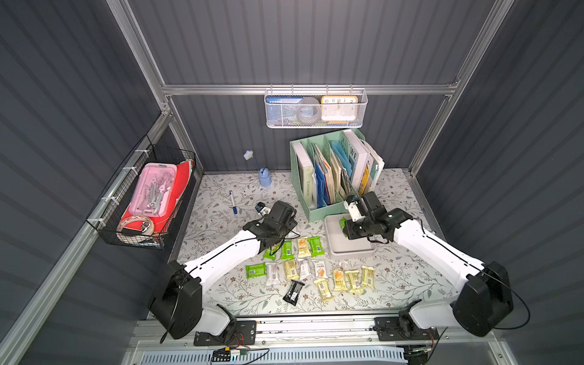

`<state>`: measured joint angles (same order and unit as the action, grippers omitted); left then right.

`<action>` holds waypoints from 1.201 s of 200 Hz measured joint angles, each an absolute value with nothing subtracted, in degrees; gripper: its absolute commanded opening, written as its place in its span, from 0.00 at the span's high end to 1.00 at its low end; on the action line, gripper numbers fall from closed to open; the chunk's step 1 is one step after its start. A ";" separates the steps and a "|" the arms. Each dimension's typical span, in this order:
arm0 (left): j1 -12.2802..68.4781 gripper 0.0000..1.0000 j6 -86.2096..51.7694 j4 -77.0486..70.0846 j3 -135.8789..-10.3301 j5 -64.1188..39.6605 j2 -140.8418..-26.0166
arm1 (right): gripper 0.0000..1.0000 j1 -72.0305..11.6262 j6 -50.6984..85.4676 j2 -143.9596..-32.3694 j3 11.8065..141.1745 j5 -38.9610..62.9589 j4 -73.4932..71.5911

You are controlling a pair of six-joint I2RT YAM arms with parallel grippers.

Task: Take the cookies out of the storage box
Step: Pick up the cookie from the storage box, then place the cookie at the center of the board.

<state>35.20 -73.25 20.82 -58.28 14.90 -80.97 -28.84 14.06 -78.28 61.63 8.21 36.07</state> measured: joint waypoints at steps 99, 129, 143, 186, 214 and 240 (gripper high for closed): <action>31.40 0.39 -81.32 36.86 -52.56 24.49 -65.06 | 0.82 -46.65 38.52 -97.86 68.62 19.03 13.17; 26.50 0.39 -79.70 39.35 -51.27 24.21 -60.58 | 0.82 -48.73 43.22 -107.18 76.99 21.71 6.61; 23.27 0.39 -78.28 40.25 -51.07 23.42 -58.78 | 0.82 -49.30 44.51 -111.68 81.56 22.37 5.21; 18.04 0.39 -75.53 41.52 -50.78 20.73 -56.93 | 0.82 -49.56 46.76 -125.71 96.18 21.76 4.56; 18.04 0.39 -75.09 41.82 -50.17 19.84 -56.95 | 0.81 -49.56 46.96 -134.47 106.45 20.03 6.52; 18.00 0.38 -74.96 41.98 -50.11 19.68 -56.95 | 0.77 -49.56 46.96 -140.31 113.30 18.70 9.02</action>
